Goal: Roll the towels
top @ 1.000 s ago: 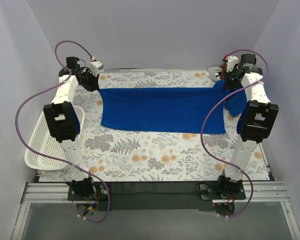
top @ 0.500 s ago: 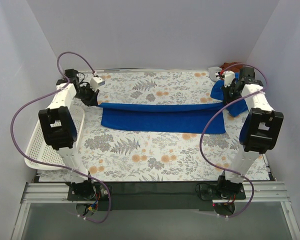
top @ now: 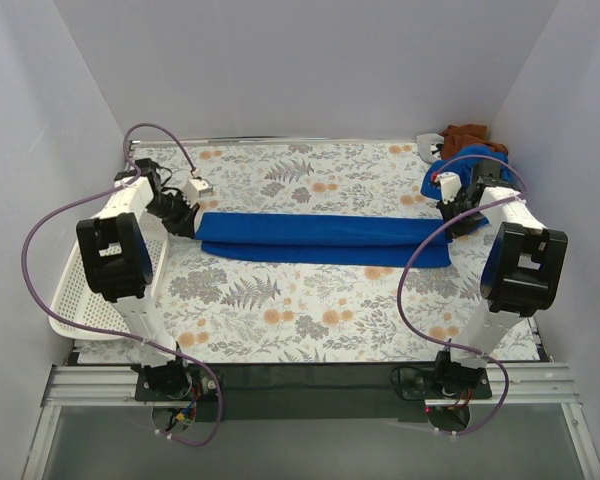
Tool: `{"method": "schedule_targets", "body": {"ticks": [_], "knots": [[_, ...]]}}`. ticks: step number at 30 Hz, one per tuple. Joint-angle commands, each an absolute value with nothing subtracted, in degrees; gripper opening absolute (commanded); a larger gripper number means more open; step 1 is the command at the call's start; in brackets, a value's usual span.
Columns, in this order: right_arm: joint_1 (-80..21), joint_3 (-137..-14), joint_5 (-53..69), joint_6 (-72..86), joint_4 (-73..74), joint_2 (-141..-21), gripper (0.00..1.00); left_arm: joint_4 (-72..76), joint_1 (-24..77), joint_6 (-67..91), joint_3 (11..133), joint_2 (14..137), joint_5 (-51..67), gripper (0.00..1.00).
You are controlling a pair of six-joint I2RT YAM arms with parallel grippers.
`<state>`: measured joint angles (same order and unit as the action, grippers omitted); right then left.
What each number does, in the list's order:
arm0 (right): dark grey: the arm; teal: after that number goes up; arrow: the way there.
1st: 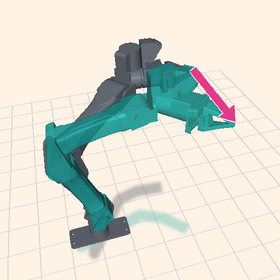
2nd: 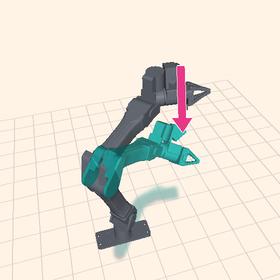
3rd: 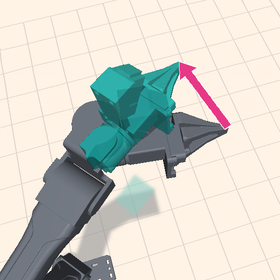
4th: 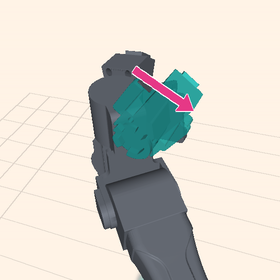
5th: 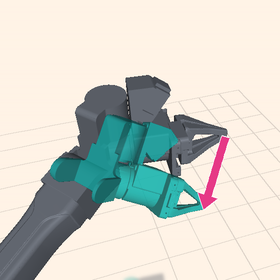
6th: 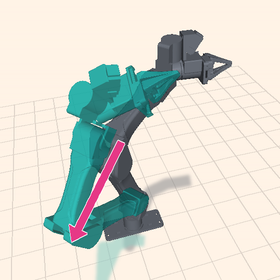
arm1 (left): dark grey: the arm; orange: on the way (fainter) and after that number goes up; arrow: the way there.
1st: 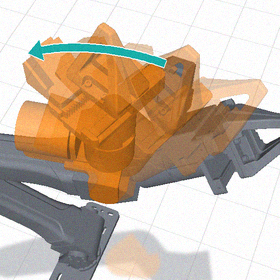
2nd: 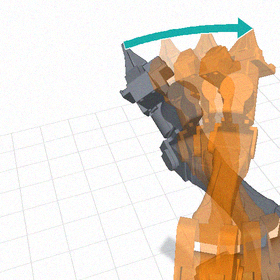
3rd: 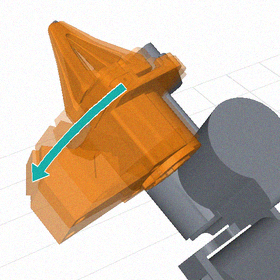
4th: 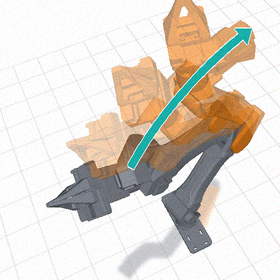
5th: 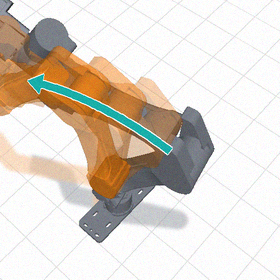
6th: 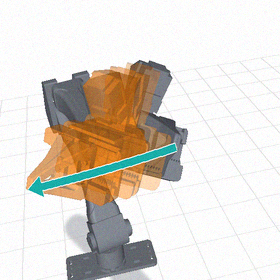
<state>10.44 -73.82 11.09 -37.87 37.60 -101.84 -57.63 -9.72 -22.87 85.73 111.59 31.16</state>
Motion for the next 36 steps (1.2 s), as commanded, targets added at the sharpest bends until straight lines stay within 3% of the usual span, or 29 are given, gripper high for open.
{"method": "schedule_targets", "body": {"ticks": [1,23,36], "knots": [[11.2,-73.2,9.4,-40.0,36.8,-103.0,0.01,-56.6,-9.5,-23.4,84.3,111.4,28.7,0.0],[11.4,-73.9,10.2,-42.0,40.9,-98.5,0.01,-63.0,-8.4,-24.8,90.5,110.3,26.6,0.0],[11.5,-68.9,10.3,-43.7,40.3,-100.4,0.01,-62.6,-8.5,-25.8,85.7,110.5,25.7,0.0]]}}
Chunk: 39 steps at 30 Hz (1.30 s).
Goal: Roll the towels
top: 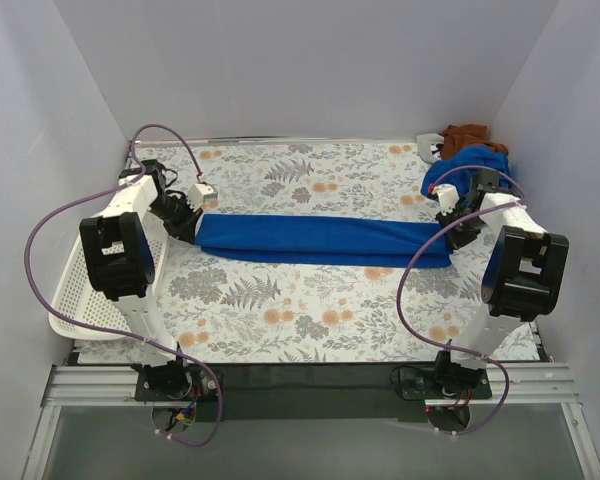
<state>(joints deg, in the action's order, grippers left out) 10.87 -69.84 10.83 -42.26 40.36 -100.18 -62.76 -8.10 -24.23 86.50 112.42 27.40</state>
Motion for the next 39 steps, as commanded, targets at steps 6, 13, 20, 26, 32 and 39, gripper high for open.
{"method": "schedule_targets", "body": {"ticks": [6,13,20,26,32,39], "knots": [[11.5,-69.3,10.1,-43.0,40.1,-101.9,0.01,-62.0,-8.5,-24.5,86.8,111.6,25.7,0.0],[11.5,-70.6,9.4,-43.4,40.3,-101.7,0.01,-62.8,-8.4,-24.6,88.0,111.7,25.9,0.0],[11.5,-68.6,9.4,-44.4,40.4,-100.5,0.01,-63.9,-8.4,-25.8,86.9,110.3,27.0,0.0],[11.6,-68.1,9.7,-44.6,40.4,-100.0,0.01,-64.1,-8.4,-26.1,86.6,110.2,27.2,0.0],[11.7,-69.0,9.9,-44.6,40.4,-99.3,0.01,-64.8,-8.5,-26.4,87.5,110.2,27.2,0.0],[11.9,-67.9,10.0,-45.4,40.3,-99.2,0.01,-65.6,-8.4,-27.8,86.7,109.3,27.9,0.0]]}}
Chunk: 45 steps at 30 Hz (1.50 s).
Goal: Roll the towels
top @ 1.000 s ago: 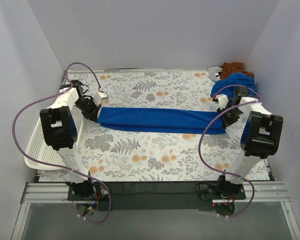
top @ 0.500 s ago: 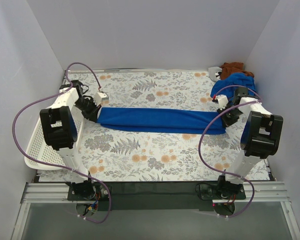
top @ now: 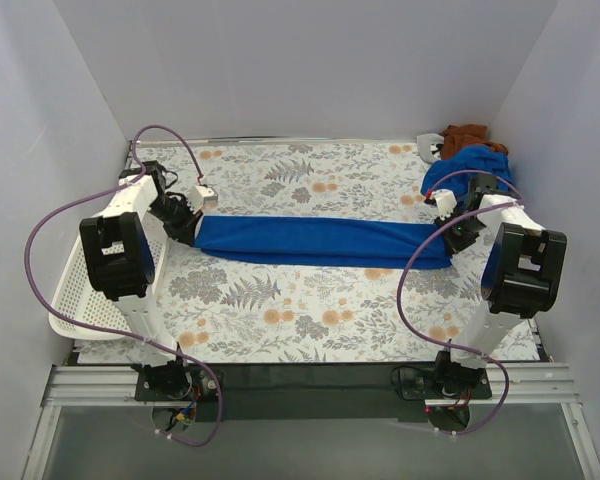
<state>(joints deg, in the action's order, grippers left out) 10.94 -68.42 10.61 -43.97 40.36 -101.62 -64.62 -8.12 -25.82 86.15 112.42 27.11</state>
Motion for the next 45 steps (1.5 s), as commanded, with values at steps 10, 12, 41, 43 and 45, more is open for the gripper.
{"method": "schedule_targets", "body": {"ticks": [10,12,41,43,45], "knots": [[12.3,-67.2,10.5,-46.1,41.1,-96.6,0.5,-70.3,-8.4,-32.6,86.0,108.3,29.4,0.23],[12.6,-68.5,11.7,-46.2,41.9,-95.4,0.59,-71.1,-8.4,-33.5,86.4,107.0,30.1,0.31],[9.8,-67.2,3.5,-44.4,39.8,-104.2,0.34,-53.5,2.7,-18.6,72.1,108.1,21.1,0.3],[9.8,-66.5,2.5,-45.7,39.4,-103.4,0.38,-54.7,2.4,-19.9,70.9,106.9,19.9,0.29],[9.8,-65.7,1.8,-46.4,39.0,-102.2,0.45,-55.6,2.1,-21.0,69.1,105.1,18.9,0.28]]}}
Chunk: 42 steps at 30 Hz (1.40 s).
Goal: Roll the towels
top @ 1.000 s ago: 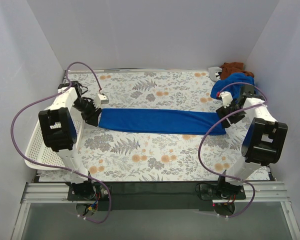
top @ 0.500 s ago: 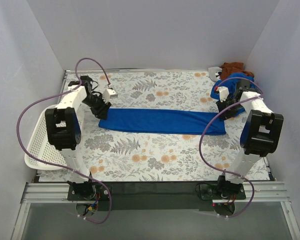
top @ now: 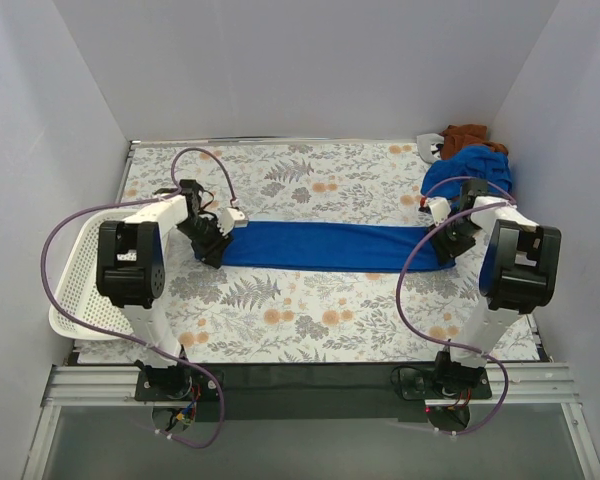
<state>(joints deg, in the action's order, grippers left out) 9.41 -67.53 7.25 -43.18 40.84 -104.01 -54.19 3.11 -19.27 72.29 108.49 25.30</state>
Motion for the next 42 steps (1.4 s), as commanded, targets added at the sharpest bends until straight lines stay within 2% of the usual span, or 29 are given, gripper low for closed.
{"method": "schedule_targets", "body": {"ticks": [1,2,5,8,10,14,17,23,29,34,37,42], "knots": [[9.9,-65.7,1.9,-46.3,39.3,-101.8,0.48,-56.5,1.7,-21.4,68.6,104.5,18.1,0.28],[9.8,-65.8,2.8,-46.3,39.8,-100.7,0.54,-56.8,1.4,-22.3,68.2,104.1,17.8,0.28],[9.8,-66.2,6.7,-46.3,41.6,-98.8,0.65,-57.7,0.5,-22.8,69.8,103.4,17.9,0.3],[9.9,-69.1,11.7,-44.8,44.6,-97.3,0.65,-59.7,0.4,-22.5,73.0,104.3,22.3,0.36],[9.9,-72.0,15.4,-42.5,45.5,-96.9,0.63,-61.7,0.5,-21.9,77.0,105.3,25.5,0.41],[9.9,-78.5,17.7,-37.6,45.2,-98.7,0.5,-62.5,0.5,-20.1,82.4,106.7,31.2,0.45],[9.9,-84.5,16.7,-33.3,44.7,-105.2,0.41,-59.1,0.5,-15.6,85.4,107.6,31.3,0.45],[8.5,-89.6,15.4,-32.3,43.1,-112.4,0.4,-54.0,0.1,-8.1,93.2,112.8,27.6,0.47],[6.8,-89.7,14.1,-34.6,43.2,-115.5,0.46,-56.1,-2.7,-7.6,100.7,119.3,25.6,0.52],[6.5,-88.2,12.8,-36.1,42.9,-116.9,0.46,-55.9,-3.3,-8.9,101.0,121.0,23.9,0.55],[6.5,-87.4,12.3,-36.8,42.7,-117.4,0.4,-56.8,-3.4,-10.4,101.0,122.0,23.5,0.55],[6.5,-87.5,11.9,-37.3,42.6,-117.5,0.19,-55.6,-3.5,-11.4,100.2,123.1,22.6,0.52]]}}
